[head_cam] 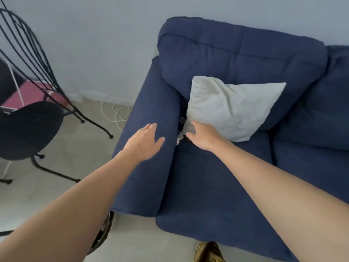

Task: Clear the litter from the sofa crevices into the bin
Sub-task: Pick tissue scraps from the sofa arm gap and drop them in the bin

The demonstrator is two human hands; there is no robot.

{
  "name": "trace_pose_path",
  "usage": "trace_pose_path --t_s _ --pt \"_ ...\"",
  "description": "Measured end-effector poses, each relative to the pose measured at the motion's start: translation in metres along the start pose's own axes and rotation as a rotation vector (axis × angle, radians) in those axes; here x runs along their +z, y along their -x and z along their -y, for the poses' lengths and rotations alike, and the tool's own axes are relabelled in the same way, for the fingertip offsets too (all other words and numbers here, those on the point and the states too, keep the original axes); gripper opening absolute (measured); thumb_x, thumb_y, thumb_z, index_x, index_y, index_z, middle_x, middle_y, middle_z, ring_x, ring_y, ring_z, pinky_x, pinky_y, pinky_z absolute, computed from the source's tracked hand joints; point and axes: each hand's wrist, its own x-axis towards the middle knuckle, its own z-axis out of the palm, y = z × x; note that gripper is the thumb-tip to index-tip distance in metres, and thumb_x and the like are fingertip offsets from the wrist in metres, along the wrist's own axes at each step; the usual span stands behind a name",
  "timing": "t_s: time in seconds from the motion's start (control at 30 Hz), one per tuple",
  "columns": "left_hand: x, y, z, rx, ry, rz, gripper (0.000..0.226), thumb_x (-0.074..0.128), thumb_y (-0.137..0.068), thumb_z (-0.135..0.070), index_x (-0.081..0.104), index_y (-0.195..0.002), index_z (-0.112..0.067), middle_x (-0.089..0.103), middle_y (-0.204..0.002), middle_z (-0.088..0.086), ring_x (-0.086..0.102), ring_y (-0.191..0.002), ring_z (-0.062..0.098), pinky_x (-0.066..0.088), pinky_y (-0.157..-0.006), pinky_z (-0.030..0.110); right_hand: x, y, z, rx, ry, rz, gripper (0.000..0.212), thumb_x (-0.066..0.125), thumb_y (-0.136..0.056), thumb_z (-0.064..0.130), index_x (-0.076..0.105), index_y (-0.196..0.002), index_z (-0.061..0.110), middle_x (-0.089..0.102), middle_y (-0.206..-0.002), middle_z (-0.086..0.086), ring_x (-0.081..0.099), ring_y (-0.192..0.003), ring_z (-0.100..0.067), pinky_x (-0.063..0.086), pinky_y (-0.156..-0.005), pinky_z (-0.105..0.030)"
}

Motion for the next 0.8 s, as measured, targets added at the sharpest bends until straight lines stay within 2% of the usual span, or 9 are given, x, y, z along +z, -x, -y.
trace_pose_path --t_s 0.17,0.37,0.47,0.53,0.63,0.73,0.8 --pt "0.027 -0.031 -0.048 -0.002 -0.021 0.052 0.061 0.049 -0.097 -0.041 0.031 -0.146 -0.01 0.043 -0.144 0.007 0.042 -0.13 0.027 0.041 -0.101 0.043 -0.007 -0.01 -0.059 -0.019 0.013 0.039 0.058 0.049 -0.099 0.037 0.034 -0.148 0.01 0.045 -0.149 -0.011 0.044 -0.135 -0.03 0.041 -0.106 -0.041" --pt "0.049 -0.068 -0.057 -0.026 -0.082 0.081 0.063 0.05 -0.095 -0.04 0.027 -0.148 -0.013 0.042 -0.147 0.004 0.043 -0.129 0.027 0.043 -0.1 0.046 -0.007 -0.044 -0.09 -0.043 -0.002 0.095 0.05 0.05 -0.099 0.038 0.042 -0.14 0.012 0.052 -0.141 -0.011 0.05 -0.127 -0.03 0.046 -0.1 -0.043" --pt "0.069 -0.088 -0.054 -0.012 -0.25 0.071 0.055 0.052 -0.094 -0.036 0.035 -0.142 -0.014 0.047 -0.14 0.004 0.045 -0.125 0.027 0.043 -0.097 0.042 0.005 -0.07 -0.095 -0.062 -0.035 0.12 0.052 0.049 -0.099 0.038 0.042 -0.143 0.011 0.052 -0.142 -0.01 0.049 -0.129 -0.029 0.044 -0.103 -0.042" --pt "0.088 -0.102 -0.049 0.045 -0.441 0.043 0.051 0.054 -0.092 -0.032 0.04 -0.138 -0.015 0.049 -0.138 0.003 0.042 -0.127 0.026 0.037 -0.099 0.04 0.018 -0.091 -0.092 -0.079 -0.076 0.135 0.054 0.048 -0.1 0.036 0.039 -0.146 0.01 0.049 -0.146 -0.01 0.046 -0.133 -0.027 0.041 -0.108 -0.039" --pt "0.122 -0.129 -0.035 0.133 -0.635 0.042 0.052 0.059 -0.085 -0.023 0.046 -0.133 -0.01 0.052 -0.132 0.008 0.038 -0.127 0.031 0.026 -0.108 0.045 0.045 -0.132 -0.082 -0.074 -0.172 0.137 0.047 0.045 -0.102 0.027 0.04 -0.145 0.007 0.05 -0.146 -0.01 0.048 -0.132 -0.026 0.039 -0.105 -0.033" --pt "0.157 -0.153 -0.026 0.211 -0.744 0.095 0.064 0.062 -0.086 -0.02 0.038 -0.143 -0.003 0.043 -0.144 0.018 0.028 -0.138 0.038 0.014 -0.116 0.051 0.073 -0.176 -0.07 0.002 -0.323 0.154 0.048 0.037 -0.104 0.018 0.031 -0.152 0.01 0.043 -0.152 -0.01 0.048 -0.134 -0.024 0.039 -0.101 -0.026" --pt "0.179 -0.168 -0.024 0.261 -0.798 0.117 0.069 0.061 -0.088 -0.018 0.03 -0.147 0.0 0.031 -0.152 0.022 0.021 -0.142 0.039 0.01 -0.118 0.052 0.087 -0.203 -0.065 0.051 -0.407 0.161 0.053 0.036 -0.103 0.012 0.023 -0.155 0.012 0.039 -0.154 -0.012 0.042 -0.139 -0.026 0.037 -0.108 -0.03"
